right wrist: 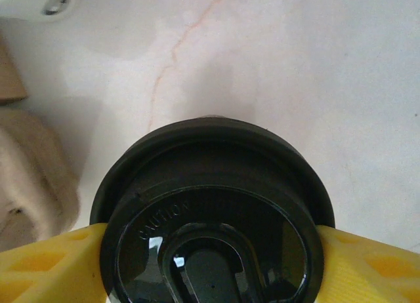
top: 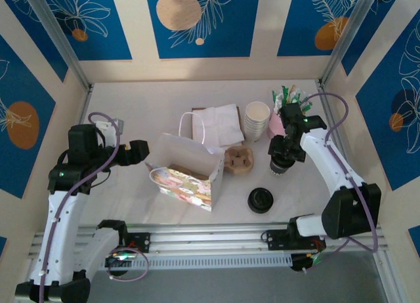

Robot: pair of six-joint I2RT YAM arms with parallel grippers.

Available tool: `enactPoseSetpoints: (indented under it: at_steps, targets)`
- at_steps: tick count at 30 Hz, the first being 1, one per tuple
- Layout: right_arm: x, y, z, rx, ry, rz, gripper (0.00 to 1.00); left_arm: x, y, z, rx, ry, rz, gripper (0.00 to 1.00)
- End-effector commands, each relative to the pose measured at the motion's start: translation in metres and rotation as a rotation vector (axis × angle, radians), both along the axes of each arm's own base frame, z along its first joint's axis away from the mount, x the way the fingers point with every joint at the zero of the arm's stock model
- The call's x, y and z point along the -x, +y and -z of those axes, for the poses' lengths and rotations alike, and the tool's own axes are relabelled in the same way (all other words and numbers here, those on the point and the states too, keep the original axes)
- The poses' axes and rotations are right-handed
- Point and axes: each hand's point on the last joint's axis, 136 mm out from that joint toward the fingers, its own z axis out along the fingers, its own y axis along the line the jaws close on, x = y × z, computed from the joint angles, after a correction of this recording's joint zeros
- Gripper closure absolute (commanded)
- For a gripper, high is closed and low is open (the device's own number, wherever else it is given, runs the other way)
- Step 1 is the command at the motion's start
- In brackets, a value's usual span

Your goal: Pack the takeout coffee

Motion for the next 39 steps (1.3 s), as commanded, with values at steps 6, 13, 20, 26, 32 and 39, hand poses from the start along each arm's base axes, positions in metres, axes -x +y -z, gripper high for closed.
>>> enactPoseSetpoints:
  at_steps: [6, 13, 20, 26, 32, 39]
  targets:
    - [0.023, 0.064, -0.138, 0.008, -0.31, -0.294, 0.32, -0.017, 0.006, -0.016, 0.025, -0.036, -0.079, 0.1]
    - [0.051, 0.112, -0.221, 0.025, -0.528, -0.556, 0.35, -0.029, 0.013, -0.013, 0.04, -0.043, -0.151, 0.1]
    - [0.074, 0.195, -0.264, -0.064, -0.683, -0.884, 0.36, -0.031, 0.013, 0.005, 0.051, 0.009, -0.169, 0.1]
    - [0.091, 0.256, -0.262, -0.149, -0.677, -1.087, 0.37, -0.025, 0.019, 0.012, 0.02, 0.009, -0.186, 0.09]
    - [0.108, 0.298, -0.241, -0.208, -0.585, -1.282, 0.36, -0.022, 0.02, 0.021, -0.001, 0.035, -0.184, 0.09]
    - [0.112, 0.32, -0.21, -0.192, -0.481, -1.425, 0.36, -0.022, 0.024, 0.034, -0.031, 0.052, -0.187, 0.09]
